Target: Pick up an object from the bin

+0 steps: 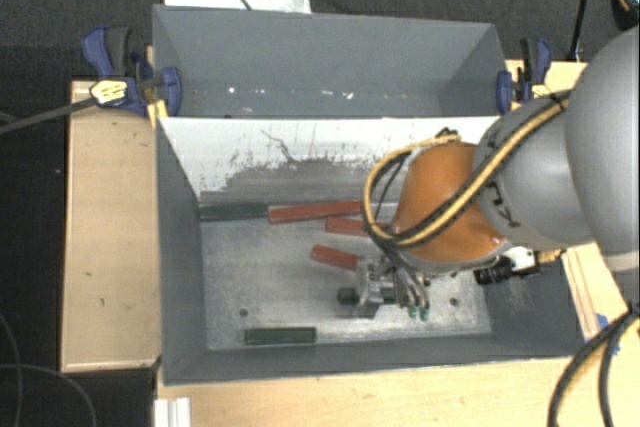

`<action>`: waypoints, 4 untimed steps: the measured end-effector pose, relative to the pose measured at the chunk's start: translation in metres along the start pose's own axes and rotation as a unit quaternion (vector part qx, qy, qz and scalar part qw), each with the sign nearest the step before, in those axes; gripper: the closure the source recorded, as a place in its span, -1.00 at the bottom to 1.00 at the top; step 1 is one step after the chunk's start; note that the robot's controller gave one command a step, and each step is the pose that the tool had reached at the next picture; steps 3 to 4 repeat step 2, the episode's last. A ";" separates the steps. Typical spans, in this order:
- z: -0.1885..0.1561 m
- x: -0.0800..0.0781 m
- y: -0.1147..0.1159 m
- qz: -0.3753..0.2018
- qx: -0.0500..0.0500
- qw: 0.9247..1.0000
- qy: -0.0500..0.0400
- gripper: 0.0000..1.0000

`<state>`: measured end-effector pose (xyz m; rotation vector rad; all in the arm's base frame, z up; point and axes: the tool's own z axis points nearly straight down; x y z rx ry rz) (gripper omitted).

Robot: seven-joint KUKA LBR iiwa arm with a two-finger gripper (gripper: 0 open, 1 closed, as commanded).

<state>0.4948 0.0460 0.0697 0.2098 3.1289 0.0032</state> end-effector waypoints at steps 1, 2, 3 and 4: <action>-0.105 -0.003 0.001 -0.001 0.000 1.000 -0.002 1.00; -0.129 -0.004 0.001 -0.002 0.000 1.000 0.000 1.00; -0.129 -0.004 0.001 -0.002 0.000 1.000 0.000 1.00; -0.129 -0.004 0.001 -0.002 0.000 1.000 0.000 1.00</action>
Offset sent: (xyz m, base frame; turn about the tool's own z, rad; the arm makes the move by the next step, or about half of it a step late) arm 0.0000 0.0001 0.1001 0.0000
